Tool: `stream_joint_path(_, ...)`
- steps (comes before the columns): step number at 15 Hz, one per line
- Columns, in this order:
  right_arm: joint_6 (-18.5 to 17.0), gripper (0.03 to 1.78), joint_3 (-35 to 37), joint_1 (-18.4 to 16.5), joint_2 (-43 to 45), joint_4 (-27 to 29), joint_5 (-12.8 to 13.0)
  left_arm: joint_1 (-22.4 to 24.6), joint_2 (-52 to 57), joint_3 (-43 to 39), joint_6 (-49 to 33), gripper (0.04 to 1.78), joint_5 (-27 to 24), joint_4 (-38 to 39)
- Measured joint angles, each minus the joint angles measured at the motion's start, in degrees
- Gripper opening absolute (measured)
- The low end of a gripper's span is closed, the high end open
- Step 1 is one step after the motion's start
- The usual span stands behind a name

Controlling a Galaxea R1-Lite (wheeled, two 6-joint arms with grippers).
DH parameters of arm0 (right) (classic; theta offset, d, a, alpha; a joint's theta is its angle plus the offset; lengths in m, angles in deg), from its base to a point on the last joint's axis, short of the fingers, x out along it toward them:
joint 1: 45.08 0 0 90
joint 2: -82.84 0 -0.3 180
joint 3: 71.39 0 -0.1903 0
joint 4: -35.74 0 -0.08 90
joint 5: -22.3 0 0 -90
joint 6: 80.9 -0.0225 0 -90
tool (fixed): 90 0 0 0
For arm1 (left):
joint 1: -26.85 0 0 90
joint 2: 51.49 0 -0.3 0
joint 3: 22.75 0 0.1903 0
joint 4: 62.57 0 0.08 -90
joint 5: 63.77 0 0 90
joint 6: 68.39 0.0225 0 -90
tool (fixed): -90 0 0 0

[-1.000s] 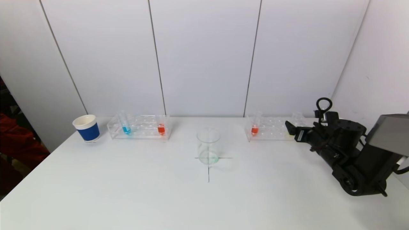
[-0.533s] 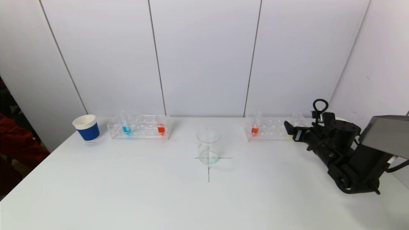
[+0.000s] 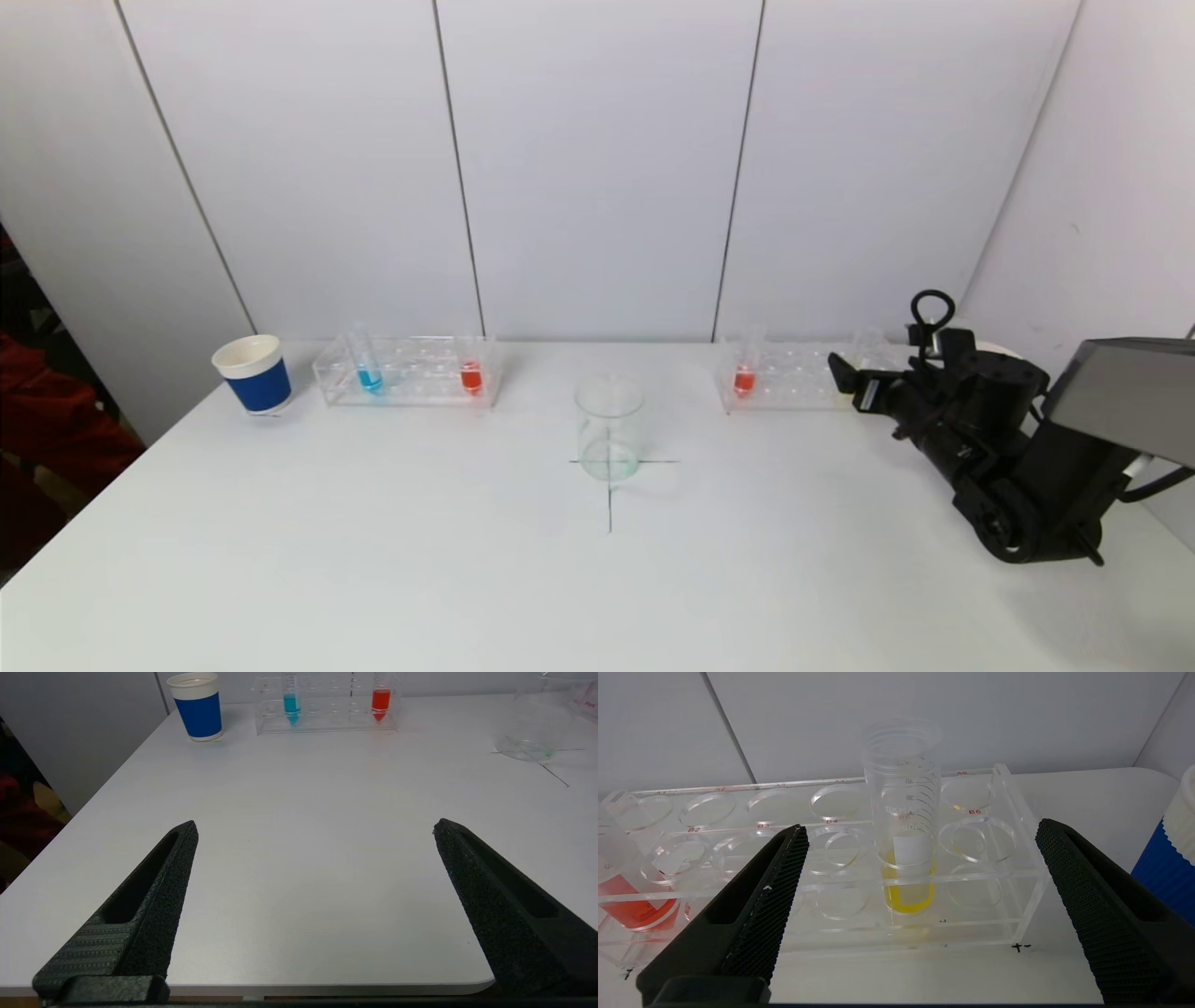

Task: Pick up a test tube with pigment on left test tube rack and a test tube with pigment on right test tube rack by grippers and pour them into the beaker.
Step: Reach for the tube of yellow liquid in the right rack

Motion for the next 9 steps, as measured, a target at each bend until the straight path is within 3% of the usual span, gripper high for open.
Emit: stream_joint_path(9, 0.1, 1.77, -3.4, 0.1, -0.6, 1.2, 0.0, 0.0, 0.0, 0.0, 0.0, 1.76, 0.0, 0.0)
